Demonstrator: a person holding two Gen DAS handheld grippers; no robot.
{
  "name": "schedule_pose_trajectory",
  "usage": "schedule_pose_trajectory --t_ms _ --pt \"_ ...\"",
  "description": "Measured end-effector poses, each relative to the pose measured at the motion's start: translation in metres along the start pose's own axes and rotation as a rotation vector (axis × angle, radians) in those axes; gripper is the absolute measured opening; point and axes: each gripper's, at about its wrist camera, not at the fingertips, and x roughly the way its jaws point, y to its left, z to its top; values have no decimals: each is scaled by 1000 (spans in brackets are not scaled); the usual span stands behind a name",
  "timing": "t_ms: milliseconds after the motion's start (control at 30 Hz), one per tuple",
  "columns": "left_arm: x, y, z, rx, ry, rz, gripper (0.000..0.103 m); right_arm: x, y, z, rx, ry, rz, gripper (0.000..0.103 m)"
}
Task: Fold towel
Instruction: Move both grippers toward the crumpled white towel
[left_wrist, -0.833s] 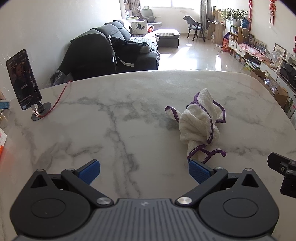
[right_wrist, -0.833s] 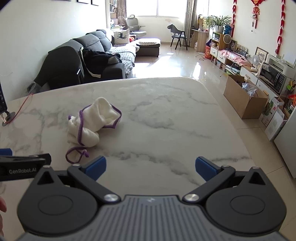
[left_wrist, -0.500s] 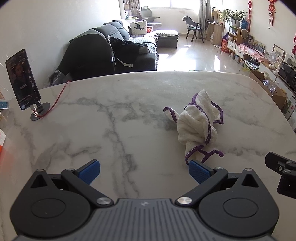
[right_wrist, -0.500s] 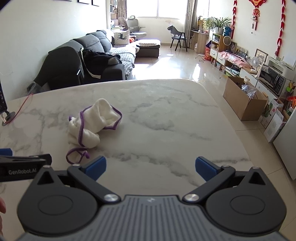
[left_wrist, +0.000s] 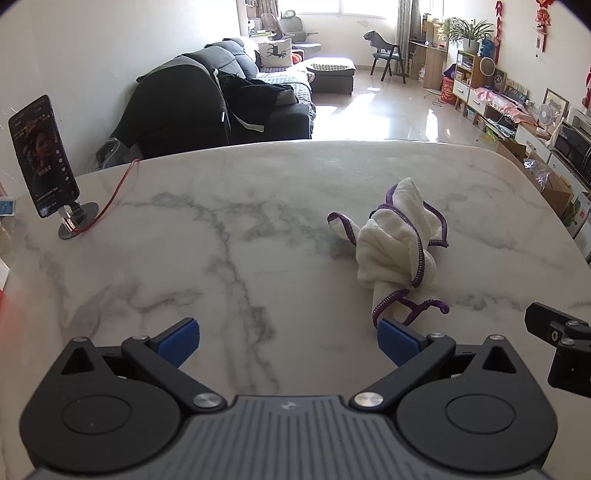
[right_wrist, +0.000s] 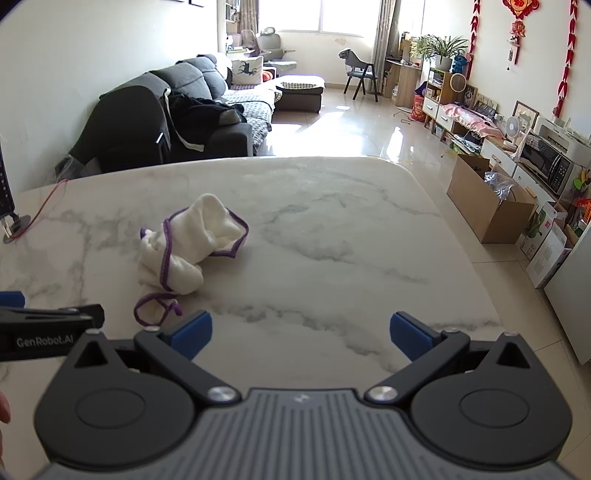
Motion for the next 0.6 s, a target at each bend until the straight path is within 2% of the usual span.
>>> schedule_pose_trajectory --t_ms 600 --pt "3 1 5 3 13 -10 102 5 0 3 -13 14 1 103"
